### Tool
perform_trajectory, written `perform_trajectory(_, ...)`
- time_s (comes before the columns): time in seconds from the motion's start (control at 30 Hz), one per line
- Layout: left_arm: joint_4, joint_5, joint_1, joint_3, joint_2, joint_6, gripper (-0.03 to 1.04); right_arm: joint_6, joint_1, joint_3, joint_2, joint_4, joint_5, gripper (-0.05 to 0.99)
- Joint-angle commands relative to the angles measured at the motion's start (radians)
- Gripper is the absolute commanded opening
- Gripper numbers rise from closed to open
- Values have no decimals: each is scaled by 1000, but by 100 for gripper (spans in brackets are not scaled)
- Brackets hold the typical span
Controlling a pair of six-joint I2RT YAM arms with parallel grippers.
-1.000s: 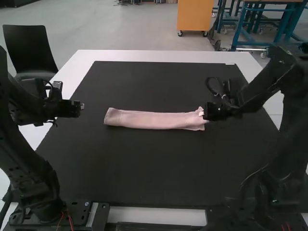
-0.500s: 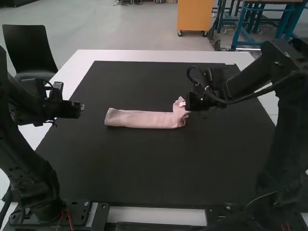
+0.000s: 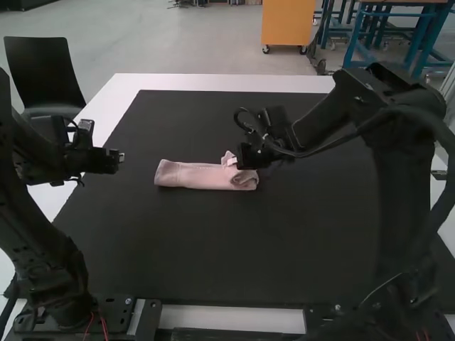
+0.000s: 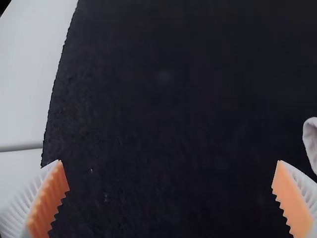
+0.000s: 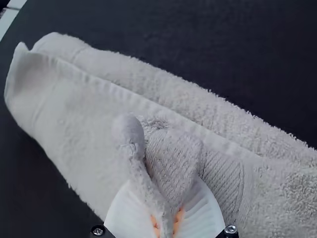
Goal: Fold the towel.
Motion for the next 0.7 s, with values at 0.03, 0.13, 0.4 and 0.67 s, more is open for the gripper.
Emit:
perform_trajectory(0.03, 24, 8, 9, 1, -19, 16, 97, 19, 55, 92, 27, 12, -11, -2)
perform_trajectory(0.13, 27, 8, 9, -1, -19, 15, 97, 22, 77, 147, 61, 7, -11, -2)
perform_trajectory(0.4, 34, 8, 4, -3, -19, 12, 97, 35, 118, 273, 144, -4, -12, -2)
perform_trajectory(0.67, 34, 5, 7, -9, -19, 13, 97, 42, 163, 345, 182, -16, -19, -2)
